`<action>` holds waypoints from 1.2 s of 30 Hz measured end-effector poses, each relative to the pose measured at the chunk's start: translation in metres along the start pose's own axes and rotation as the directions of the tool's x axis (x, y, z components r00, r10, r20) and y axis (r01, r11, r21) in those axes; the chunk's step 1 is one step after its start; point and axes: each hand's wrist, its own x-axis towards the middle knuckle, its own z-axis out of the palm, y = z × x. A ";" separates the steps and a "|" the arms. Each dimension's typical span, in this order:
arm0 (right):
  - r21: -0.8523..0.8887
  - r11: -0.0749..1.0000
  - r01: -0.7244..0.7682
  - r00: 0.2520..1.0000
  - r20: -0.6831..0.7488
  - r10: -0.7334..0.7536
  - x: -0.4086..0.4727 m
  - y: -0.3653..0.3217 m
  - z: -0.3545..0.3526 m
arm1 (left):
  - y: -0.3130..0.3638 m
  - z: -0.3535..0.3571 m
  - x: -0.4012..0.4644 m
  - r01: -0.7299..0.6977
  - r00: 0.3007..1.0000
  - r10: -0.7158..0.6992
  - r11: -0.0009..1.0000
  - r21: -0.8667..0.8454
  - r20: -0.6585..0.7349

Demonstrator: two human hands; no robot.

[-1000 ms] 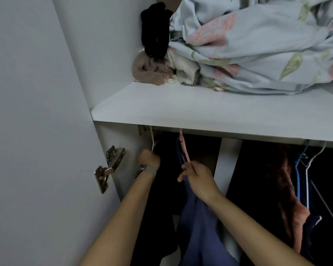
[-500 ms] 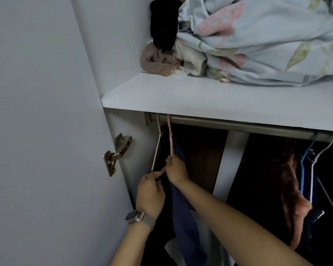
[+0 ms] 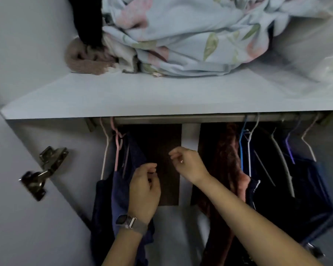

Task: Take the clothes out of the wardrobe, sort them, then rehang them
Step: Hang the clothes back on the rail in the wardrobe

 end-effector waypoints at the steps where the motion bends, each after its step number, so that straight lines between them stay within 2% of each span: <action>1: -0.048 0.999 0.013 0.998 -0.068 -0.017 -0.010 0.013 -0.021 | 0.007 0.017 0.001 0.026 0.996 -0.024 0.999 -0.028 0.083; 5: -0.295 0.955 -0.030 0.936 -0.344 -0.077 -0.060 0.062 -0.102 | 0.034 0.093 0.000 0.189 0.906 -0.128 0.975 -0.114 0.404; 7: -0.420 0.900 -0.120 0.883 -0.460 -0.097 -0.083 0.086 -0.136 | 0.049 0.132 -0.001 0.196 0.882 -0.129 0.975 -0.104 0.454; 9: -0.490 0.814 -0.311 0.854 -0.520 0.014 -0.098 0.111 -0.162 | 0.064 0.170 -0.002 0.170 0.882 -0.112 0.981 -0.088 0.459; 11: -0.438 0.786 -0.436 0.854 -0.477 0.208 -0.107 0.134 -0.178 | 0.079 0.203 -0.002 0.096 0.886 -0.056 0.993 -0.065 0.461; 13: -0.311 0.840 -0.445 0.868 -0.379 0.320 -0.109 0.155 -0.185 | 0.092 0.230 -0.003 0.016 0.869 -0.033 0.999 0.039 0.493; 14: -0.317 0.840 -0.440 0.880 -0.340 0.332 -0.110 0.162 -0.185 | 0.095 0.240 -0.003 -0.007 0.868 -0.056 0.992 0.125 0.494; 17: -0.484 0.768 -0.419 0.901 -0.322 0.289 -0.109 0.177 -0.185 | 0.103 0.258 -0.005 -0.069 0.884 -0.108 0.933 0.354 0.456; 21: -0.529 0.728 -0.436 0.893 -0.358 0.274 -0.113 0.195 -0.204 | 0.112 0.279 -0.006 -0.083 0.869 -0.149 0.897 0.435 0.472; 23: -0.482 0.742 -0.465 0.874 -0.382 0.300 -0.117 0.204 -0.217 | 0.121 0.296 -0.008 -0.093 0.855 -0.152 0.896 0.433 0.496; 28: -0.525 0.693 -0.494 0.862 -0.399 0.312 -0.122 0.207 -0.232 | 0.147 0.337 -0.016 -0.094 0.828 -0.120 0.933 0.348 0.547; 33: -0.502 0.694 -0.516 0.854 -0.361 0.374 -0.123 0.196 -0.231 | 0.126 0.311 -0.005 -0.141 0.758 0.001 0.976 0.163 0.652; 34: -0.505 0.698 -0.508 0.857 -0.380 0.349 -0.125 0.191 -0.229 | 0.113 0.298 -0.005 -0.155 0.752 0.019 0.977 0.149 0.659; 36: -0.526 0.745 -0.410 0.886 -0.424 0.188 -0.125 0.181 -0.219 | 0.086 0.263 -0.009 -0.129 0.794 0.008 0.979 0.157 0.608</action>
